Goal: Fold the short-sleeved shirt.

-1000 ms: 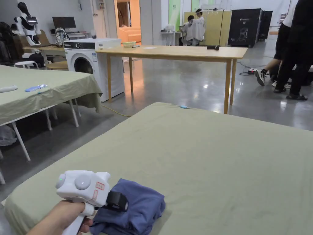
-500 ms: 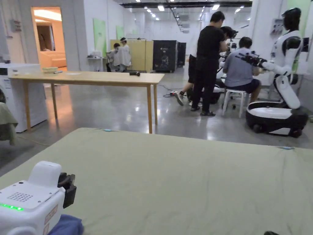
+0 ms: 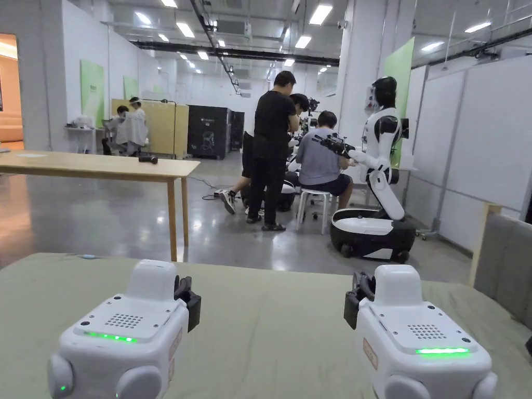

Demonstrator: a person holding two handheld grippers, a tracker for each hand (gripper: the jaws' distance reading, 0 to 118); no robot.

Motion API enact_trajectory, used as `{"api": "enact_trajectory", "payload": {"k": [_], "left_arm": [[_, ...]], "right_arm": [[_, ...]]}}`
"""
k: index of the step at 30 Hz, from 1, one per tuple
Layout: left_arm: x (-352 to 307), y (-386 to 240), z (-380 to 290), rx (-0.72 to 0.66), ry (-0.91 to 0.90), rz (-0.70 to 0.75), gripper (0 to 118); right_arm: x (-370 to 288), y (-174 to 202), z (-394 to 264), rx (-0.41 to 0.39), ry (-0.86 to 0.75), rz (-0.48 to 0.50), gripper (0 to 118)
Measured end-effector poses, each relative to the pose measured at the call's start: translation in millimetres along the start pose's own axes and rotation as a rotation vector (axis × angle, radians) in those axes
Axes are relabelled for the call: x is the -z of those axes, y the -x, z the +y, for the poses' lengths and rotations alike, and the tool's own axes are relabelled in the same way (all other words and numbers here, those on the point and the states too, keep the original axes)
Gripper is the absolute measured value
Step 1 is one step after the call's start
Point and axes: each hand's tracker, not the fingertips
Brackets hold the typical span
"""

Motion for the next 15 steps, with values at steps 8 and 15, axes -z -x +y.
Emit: {"api": "enact_trajectory", "payload": {"k": [8,15], "left_arm": [[-8.8,-6.2,12.5,0.03,-0.018,0.009,14],[-12.2,-10.4,18.5,0.057,-0.048,0.004,48]], "right_arm": [[-3.8,-5.2,-3.8,0.012,0.018,0.001,8],[-4.8,0.5,-2.0,0.012,0.013,0.017,35]]}}
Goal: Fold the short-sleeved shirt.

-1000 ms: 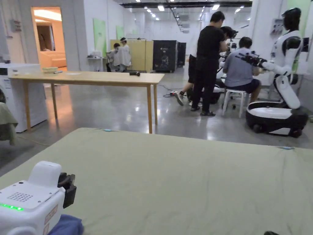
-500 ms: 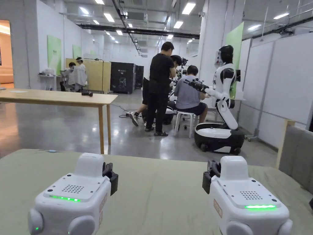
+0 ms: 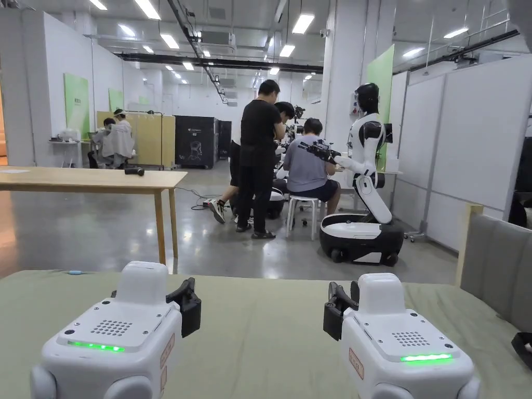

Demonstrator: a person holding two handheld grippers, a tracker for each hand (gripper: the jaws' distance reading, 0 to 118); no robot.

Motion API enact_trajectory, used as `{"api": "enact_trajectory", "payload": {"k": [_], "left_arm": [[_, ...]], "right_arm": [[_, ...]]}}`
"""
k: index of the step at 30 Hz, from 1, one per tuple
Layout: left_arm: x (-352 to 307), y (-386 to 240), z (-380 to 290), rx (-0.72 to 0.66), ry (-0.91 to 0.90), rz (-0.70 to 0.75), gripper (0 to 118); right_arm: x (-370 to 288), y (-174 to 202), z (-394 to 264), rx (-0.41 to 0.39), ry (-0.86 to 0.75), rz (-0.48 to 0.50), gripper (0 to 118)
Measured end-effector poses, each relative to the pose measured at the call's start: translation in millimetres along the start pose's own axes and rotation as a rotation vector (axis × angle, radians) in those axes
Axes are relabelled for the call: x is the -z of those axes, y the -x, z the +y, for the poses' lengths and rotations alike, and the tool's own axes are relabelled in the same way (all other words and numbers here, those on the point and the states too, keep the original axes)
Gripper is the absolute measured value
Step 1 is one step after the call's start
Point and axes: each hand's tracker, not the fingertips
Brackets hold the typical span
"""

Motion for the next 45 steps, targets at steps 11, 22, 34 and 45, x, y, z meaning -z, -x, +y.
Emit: {"api": "enact_trajectory", "payload": {"k": [11,22,34,45], "left_arm": [[-0.7,-6.7,2.1,0.006,-0.015,-0.018,118],[-7.1,-6.1,3.0,-0.001,-0.018,-0.031,118],[-9.7,-10.4,4.1,0.005,-0.02,-0.021,118],[-10.8,-11.0,4.5,0.002,-0.021,-0.018,118]], "right_arm": [[-7.3,0.4,1.3,0.033,-0.043,0.029,118],[-25.9,3.5,27.9,0.146,-0.061,0.148,118],[-21.8,9.5,43.3,0.178,0.092,-0.135,118],[-23.0,8.1,38.7,0.174,0.071,-0.092,118]]}}
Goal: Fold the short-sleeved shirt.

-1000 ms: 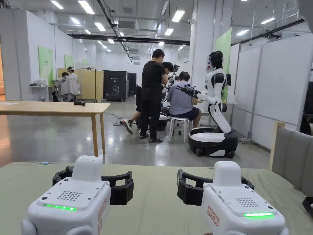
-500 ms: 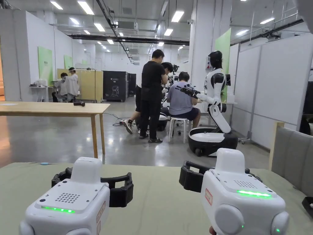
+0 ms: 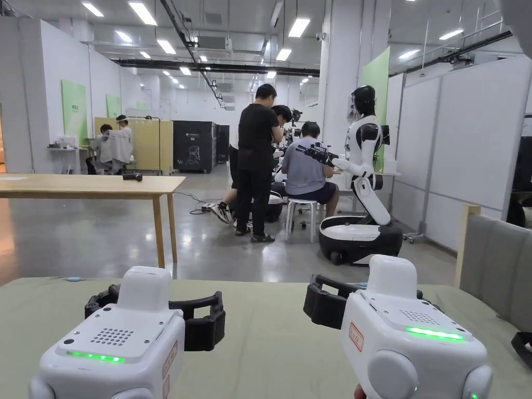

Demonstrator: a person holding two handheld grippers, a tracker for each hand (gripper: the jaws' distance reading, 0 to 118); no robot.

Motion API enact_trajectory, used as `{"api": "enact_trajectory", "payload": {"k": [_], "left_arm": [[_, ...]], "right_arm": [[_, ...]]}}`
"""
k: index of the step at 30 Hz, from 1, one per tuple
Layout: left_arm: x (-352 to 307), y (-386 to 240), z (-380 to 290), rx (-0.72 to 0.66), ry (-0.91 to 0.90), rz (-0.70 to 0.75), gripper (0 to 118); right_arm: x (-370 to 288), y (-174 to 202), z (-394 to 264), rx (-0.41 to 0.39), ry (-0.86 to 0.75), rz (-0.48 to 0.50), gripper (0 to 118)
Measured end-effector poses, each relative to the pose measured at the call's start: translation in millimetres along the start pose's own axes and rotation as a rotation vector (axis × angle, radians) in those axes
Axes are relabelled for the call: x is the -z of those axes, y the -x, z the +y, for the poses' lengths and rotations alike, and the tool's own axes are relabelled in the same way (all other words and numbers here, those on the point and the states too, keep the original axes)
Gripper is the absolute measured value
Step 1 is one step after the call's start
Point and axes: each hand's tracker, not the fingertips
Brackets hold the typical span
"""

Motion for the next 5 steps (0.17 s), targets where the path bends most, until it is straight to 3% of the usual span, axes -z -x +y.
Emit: {"api": "enact_trajectory", "payload": {"k": [5], "left_arm": [[-0.2,-0.2,-0.1,-0.001,-0.001,0.003,118]], "right_arm": [[-1.8,0.4,-1.7,-0.003,-0.015,-0.008,118]]}}
